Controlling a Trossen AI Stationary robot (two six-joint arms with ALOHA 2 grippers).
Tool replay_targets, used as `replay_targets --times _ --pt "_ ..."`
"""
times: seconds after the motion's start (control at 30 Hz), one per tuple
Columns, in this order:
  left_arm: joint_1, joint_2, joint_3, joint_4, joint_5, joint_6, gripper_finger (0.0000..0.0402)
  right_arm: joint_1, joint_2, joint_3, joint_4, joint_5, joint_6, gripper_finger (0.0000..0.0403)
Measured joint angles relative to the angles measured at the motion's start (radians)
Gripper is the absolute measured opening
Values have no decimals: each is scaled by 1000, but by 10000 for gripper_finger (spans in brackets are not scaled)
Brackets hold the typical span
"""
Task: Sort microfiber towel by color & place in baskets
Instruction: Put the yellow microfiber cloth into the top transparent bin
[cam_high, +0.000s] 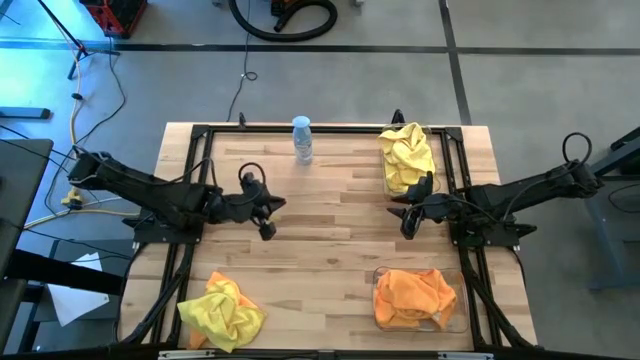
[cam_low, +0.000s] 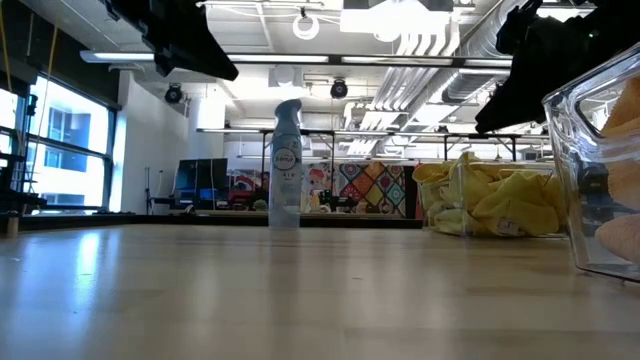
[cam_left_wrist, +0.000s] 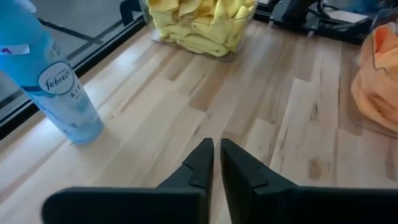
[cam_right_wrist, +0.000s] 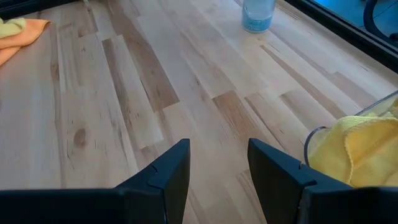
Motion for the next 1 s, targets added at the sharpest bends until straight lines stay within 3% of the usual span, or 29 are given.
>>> replay_targets --times 0.3,0.43,0.53,0.73,0.87,1.0 --pt "20 13 -1 7 48 38 114 0 0 0 -16 0 0 157" --pt "-21 58 41 -17 82 54 125 0 1 0 -21 0 0 157" --pt "-65 129 120 -132 82 16 122 0 2 0 -22 0 0 157" --pt "-125 313 354 -497 100 -274 120 0 2 0 -23 0 1 157" --pt "-148 423 497 -746 218 -516 120 0 2 0 -25 0 10 157" --pt "-206 500 567 -893 339 -671 120 0 2 0 -47 0 23 157"
